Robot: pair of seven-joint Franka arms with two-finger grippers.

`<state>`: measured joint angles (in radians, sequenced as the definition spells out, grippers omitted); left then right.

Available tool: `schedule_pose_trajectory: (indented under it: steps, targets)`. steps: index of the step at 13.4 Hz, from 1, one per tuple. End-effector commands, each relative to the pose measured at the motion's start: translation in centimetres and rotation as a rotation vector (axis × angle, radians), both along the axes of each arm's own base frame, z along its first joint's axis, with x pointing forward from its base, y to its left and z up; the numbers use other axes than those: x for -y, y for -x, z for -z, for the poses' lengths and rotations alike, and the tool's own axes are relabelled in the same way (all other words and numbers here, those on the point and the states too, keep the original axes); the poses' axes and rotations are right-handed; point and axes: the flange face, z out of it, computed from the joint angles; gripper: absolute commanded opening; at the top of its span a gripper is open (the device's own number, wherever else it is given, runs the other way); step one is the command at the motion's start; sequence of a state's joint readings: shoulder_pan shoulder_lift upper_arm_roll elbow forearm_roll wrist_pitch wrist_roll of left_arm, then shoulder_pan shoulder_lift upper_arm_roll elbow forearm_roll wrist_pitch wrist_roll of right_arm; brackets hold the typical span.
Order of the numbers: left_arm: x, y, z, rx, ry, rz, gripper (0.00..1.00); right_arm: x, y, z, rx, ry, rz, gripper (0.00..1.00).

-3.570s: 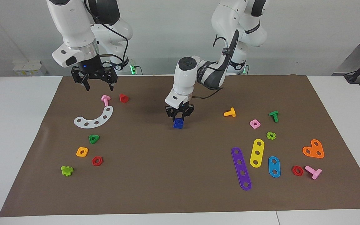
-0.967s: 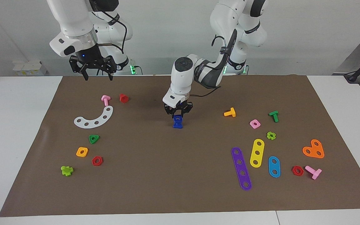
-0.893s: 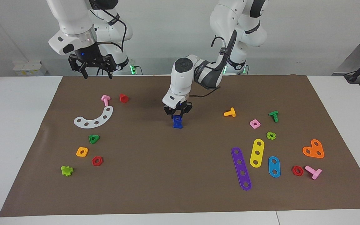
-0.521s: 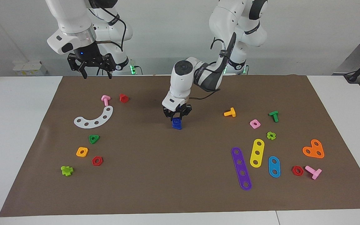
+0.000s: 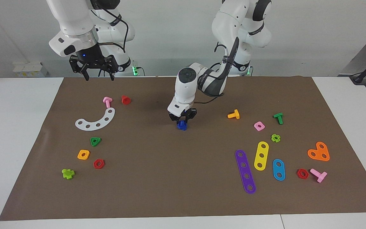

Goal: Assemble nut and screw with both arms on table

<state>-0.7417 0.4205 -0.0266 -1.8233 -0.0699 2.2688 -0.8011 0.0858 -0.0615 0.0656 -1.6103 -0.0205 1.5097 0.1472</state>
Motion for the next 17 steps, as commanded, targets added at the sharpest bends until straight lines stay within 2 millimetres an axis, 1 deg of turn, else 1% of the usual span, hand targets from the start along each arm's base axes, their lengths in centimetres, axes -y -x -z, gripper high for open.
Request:
schedule_pose_trajectory:
  steps: [1,3,4,5,6,10,12,14,17]
  targets:
    - [-0.5,1.1,0.6,0.008,0.004,0.008,0.0,0.2,0.3,0.2,-0.015,-0.021,-0.028,1.0]
    - [-0.8,1.0,0.7,0.006,0.002,0.005,0.0,0.1,0.3,0.3,-0.017,-0.021,-0.028,1.0]
    - [-0.8,0.9,0.7,0.006,0.002,0.004,0.12,0.1,0.4,0.2,-0.015,-0.021,-0.028,1.0]
    - [-0.8,0.8,0.6,0.009,0.005,0.002,0.63,0.1,0.3,0.3,-0.017,-0.021,-0.028,1.0]
    - [-0.6,1.0,0.6,0.011,0.006,0.005,1.0,0.2,0.3,0.2,-0.015,-0.021,-0.027,1.0]
    - [-0.4,0.7,0.1,0.011,0.006,0.007,1.0,0.4,0.3,0.1,-0.017,-0.021,-0.022,1.0]
    - [-0.4,-0.1,-0.7,0.011,0.007,0.0,1.0,0.4,0.3,0.1,-0.017,-0.021,-0.022,1.0]
    - [-0.7,-1.0,-1.9,0.006,-0.036,0.022,1.0,0.4,0.3,0.1,-0.017,-0.021,-0.022,1.0]
    - [-2.2,-3.7,-5.2,-0.04,-0.079,0.058,1.0,0.4,0.3,0.1,-0.017,-0.021,-0.022,1.0]
